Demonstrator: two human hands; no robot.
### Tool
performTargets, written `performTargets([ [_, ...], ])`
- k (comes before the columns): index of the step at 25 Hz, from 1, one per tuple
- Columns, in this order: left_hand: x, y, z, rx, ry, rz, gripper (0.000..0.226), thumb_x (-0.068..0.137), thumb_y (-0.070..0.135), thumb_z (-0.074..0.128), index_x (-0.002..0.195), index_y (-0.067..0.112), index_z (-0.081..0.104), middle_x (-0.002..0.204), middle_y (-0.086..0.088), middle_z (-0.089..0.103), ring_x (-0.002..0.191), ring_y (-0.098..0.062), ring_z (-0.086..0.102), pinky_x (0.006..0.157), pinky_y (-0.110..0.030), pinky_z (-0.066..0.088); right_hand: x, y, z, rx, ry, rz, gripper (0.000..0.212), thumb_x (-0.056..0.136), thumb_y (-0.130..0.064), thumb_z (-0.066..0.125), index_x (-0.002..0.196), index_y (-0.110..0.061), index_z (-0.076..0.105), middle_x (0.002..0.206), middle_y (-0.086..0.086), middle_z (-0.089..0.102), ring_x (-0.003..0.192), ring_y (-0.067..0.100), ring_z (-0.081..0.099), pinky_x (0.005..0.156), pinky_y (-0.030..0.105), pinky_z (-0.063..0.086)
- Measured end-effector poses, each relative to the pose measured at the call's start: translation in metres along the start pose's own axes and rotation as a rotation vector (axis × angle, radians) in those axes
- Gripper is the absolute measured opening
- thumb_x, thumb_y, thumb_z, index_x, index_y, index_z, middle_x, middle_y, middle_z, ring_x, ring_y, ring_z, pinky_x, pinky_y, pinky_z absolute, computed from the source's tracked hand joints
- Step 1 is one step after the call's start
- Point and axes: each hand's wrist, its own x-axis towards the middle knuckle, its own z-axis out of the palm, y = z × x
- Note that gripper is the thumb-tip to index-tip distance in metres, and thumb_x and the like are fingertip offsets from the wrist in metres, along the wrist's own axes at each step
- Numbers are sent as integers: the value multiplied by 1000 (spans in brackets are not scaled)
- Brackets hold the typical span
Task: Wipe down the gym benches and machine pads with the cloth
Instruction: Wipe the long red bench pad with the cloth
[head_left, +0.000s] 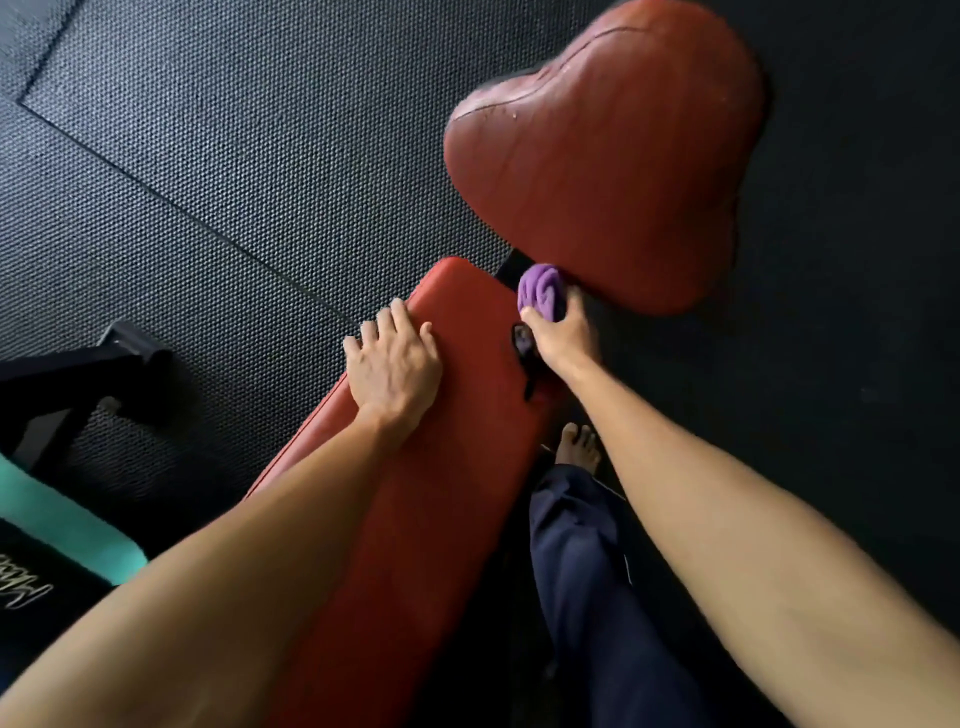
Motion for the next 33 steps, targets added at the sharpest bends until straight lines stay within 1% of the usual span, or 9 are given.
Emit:
performTargets([
  [3,-12,-4,0,32,38,108,62,101,39,35,151,3,34,153,-17,43,136,-34,44,112,-50,31,-46,7,22,-119,162,-171,68,82,-47,65,143,-21,53,135,18,55,124,40,53,101,52,46],
  [5,-24,-6,-1,41,48,199,60,100,36,40,151,3,36,156,-20,37,142,-36,36,118,-51,25,-89,23,29,-80,216,-198,70,80,-45,69,143,-19,53,134,18,53,121,41,55,97,52,50],
  [9,-48,-1,5,81,35,364,60,97,33,42,151,7,41,159,-17,35,150,-32,27,123,-52,18,-152,31,37,29,286,38,83,76,-42,81,145,-13,47,140,19,46,120,40,55,98,45,45],
  [14,-56,6,8,125,28,339,65,100,41,33,157,9,30,164,-15,24,154,-29,14,126,-49,8,-83,18,33,105,392,172,78,83,-41,76,147,-9,43,145,22,37,118,44,55,98,46,44],
  [18,-57,8,8,135,2,330,66,101,43,32,159,12,23,167,-11,16,155,-27,6,126,-49,0,-30,23,19,114,323,271,79,88,-43,70,152,-11,36,151,22,33,122,45,54,96,43,45],
  [24,-57,10,6,135,17,327,67,98,42,36,156,9,33,164,-15,25,153,-31,16,124,-53,11,-153,32,37,37,365,116,82,83,-43,79,147,-5,45,139,26,48,118,43,55,95,43,43],
  [27,-56,9,7,132,21,329,67,97,41,36,155,8,33,163,-16,27,153,-32,18,124,-53,13,-147,29,38,39,380,76,75,85,-40,80,143,-4,49,135,27,51,115,44,58,94,41,40],
  [30,-56,10,6,153,24,326,66,99,42,37,157,9,30,165,-14,24,154,-30,14,124,-52,10,-87,12,21,111,353,280,72,91,-42,72,148,-9,44,144,22,44,118,43,57,91,43,40],
  [33,-58,10,6,159,-5,314,66,101,43,34,159,12,25,166,-11,19,155,-28,8,125,-50,4,-33,8,5,174,267,437,72,95,-46,63,154,-16,34,148,17,39,128,40,51,97,40,43],
])
